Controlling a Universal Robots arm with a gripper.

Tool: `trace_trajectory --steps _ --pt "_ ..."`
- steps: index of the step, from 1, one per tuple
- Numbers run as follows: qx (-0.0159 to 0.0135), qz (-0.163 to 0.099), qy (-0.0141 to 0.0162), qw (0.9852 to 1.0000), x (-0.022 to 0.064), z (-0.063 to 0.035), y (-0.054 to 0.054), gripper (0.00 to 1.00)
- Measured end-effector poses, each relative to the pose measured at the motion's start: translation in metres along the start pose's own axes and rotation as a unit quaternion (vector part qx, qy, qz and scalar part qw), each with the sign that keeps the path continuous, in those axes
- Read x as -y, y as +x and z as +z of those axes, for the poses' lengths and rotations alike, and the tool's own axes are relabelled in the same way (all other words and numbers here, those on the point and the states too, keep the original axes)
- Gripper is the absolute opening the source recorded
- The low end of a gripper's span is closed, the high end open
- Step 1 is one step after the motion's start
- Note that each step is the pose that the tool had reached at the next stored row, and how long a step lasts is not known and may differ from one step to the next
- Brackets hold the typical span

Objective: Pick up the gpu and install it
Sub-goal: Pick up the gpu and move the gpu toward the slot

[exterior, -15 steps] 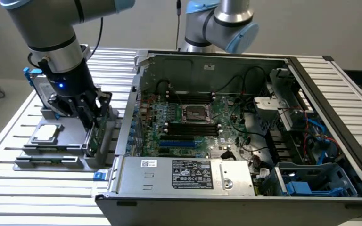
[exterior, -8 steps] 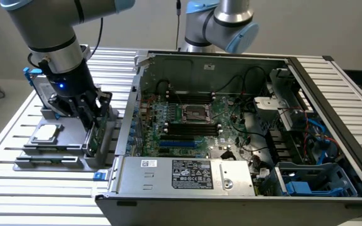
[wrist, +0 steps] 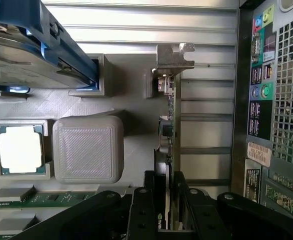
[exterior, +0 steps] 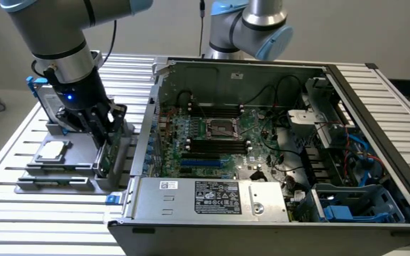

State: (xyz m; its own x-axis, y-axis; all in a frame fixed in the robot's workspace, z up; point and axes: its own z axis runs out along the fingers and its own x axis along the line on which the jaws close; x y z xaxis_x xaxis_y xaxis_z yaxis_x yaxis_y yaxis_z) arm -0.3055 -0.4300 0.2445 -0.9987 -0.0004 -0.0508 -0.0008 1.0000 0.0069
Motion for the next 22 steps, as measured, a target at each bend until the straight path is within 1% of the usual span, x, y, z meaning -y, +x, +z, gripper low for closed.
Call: trace_trajectory --steps 1,8,15,22 --pt "0.0 0.0 0.0 1.0 0.0 0.0 0.0 0.27" --pt "0.0 0.0 0.0 1.0 0.0 0.0 0.0 0.26" --pt "0.0 0.0 -0.0007 1.0 0.0 0.0 -0.0002 0.26" --pt "-0.0001 0.0 -0.0032 1.0 0.0 -0.0024 -0.0014 0.26"
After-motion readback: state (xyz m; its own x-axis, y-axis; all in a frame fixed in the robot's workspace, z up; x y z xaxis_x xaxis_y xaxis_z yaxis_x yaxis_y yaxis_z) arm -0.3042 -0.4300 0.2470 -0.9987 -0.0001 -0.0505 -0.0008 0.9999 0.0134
